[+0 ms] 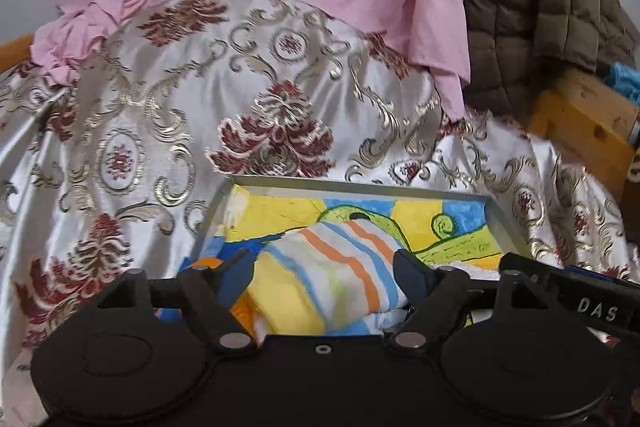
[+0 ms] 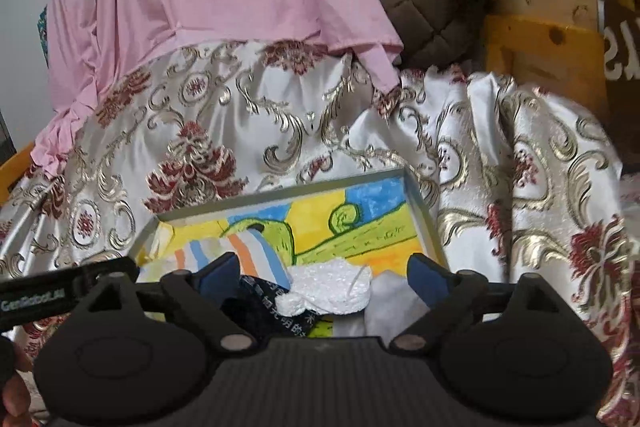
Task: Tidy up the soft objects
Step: 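Open both tools to drop the sock and mitten into the tray, then move both open tools back over the remaining pile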
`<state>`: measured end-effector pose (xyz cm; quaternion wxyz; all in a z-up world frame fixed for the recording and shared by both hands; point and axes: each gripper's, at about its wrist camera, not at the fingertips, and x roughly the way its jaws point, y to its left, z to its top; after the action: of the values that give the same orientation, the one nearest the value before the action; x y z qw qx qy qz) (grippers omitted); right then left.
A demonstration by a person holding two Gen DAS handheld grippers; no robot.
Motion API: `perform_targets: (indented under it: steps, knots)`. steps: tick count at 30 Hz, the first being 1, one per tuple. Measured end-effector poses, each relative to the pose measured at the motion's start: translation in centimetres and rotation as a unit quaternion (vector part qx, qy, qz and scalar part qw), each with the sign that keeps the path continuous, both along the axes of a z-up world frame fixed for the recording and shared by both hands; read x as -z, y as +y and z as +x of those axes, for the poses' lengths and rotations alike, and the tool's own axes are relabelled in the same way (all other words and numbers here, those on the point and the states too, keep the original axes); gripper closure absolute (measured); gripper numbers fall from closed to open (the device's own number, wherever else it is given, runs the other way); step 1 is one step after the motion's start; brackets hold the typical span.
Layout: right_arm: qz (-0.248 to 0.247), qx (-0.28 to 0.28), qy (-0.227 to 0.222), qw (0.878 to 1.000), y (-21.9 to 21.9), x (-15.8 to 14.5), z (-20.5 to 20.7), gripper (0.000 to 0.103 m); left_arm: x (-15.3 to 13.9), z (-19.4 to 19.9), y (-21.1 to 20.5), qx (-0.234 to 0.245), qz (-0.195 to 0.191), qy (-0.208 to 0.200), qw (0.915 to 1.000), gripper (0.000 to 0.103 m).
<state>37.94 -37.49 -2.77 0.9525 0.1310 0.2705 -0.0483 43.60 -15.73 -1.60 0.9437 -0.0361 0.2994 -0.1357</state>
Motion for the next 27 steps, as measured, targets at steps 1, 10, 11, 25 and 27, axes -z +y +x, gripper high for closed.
perform_targets:
  steps: [1,10,11,25,27]
  knots:
    - [0.001,0.002,-0.005,1.0,0.1,-0.4,-0.4,0.006,-0.3,-0.5,0.4,-0.001,-0.002,-0.005,1.0,0.018]
    - [-0.002,0.004,-0.053,0.999,1.1,-3.7,-4.8,0.0,-3.3,-5.4,3.8,-0.032,-0.043,-0.044,0.9976,0.006]
    - [-0.005,0.002,-0.058,0.998,1.4,-4.1,-5.4,0.0,-3.6,-6.0,4.1,-0.034,-0.045,-0.046,0.9973,0.005]
    - [-0.064,-0.03,-0.135,0.988,5.6,-7.1,-14.1,0.0,-5.9,-16.7,8.8,-0.049,-0.065,-0.091,0.9926,0.001]
    - [-0.07,-0.035,-0.144,0.986,6.1,-7.3,-15.2,0.0,-5.9,-18.5,9.7,-0.055,-0.061,-0.093,0.9923,0.001]
